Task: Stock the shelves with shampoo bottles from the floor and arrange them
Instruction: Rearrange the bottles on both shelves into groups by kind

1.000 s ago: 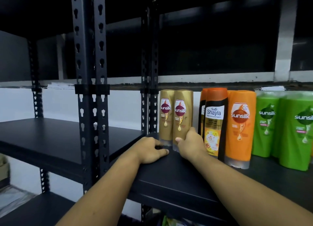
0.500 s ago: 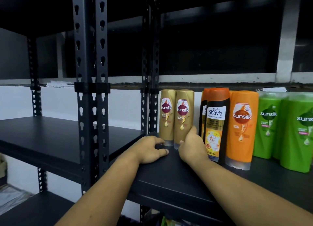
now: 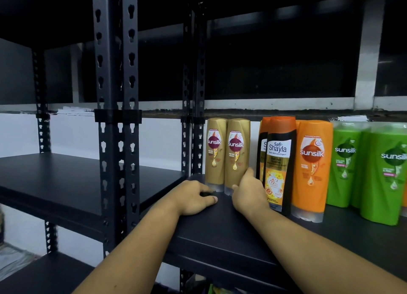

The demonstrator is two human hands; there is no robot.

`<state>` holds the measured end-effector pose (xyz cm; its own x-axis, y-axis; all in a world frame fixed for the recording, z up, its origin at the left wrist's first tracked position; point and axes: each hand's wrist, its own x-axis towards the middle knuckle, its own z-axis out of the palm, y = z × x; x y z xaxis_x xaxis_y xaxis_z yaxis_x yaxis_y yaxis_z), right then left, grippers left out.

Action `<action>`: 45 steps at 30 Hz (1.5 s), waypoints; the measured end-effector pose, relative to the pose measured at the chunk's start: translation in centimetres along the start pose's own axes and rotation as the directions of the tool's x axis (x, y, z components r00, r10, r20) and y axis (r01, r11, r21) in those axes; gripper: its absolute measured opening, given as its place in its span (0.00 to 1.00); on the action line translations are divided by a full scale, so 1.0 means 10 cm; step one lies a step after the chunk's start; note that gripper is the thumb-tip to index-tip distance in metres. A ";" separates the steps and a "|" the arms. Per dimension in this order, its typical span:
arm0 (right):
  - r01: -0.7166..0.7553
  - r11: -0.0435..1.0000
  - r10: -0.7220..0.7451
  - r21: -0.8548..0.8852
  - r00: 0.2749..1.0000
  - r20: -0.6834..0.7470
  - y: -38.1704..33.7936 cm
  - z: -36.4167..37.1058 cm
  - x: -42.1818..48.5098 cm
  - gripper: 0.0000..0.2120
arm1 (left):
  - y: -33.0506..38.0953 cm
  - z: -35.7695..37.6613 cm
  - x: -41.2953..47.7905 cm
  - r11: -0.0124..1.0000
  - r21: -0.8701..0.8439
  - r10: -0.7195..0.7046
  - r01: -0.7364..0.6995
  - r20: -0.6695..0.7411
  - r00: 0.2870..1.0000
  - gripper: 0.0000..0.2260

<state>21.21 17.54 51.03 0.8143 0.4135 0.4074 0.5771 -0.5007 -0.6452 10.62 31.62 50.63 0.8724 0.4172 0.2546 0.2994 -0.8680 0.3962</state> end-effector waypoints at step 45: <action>0.134 0.882 -0.091 0.452 0.989 -0.116 1.25 -1.38 -0.18 0.24 | 1.44 0.53 0.06 0.820 -0.503 0.020 -0.273 -0.451 0.892 0.33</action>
<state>27.84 0.02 51.11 0.7600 0.3669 0.5365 0.5899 -0.0428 -0.8063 17.50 17.98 51.83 0.6103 0.4763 0.6330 -0.1871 -0.6898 0.6994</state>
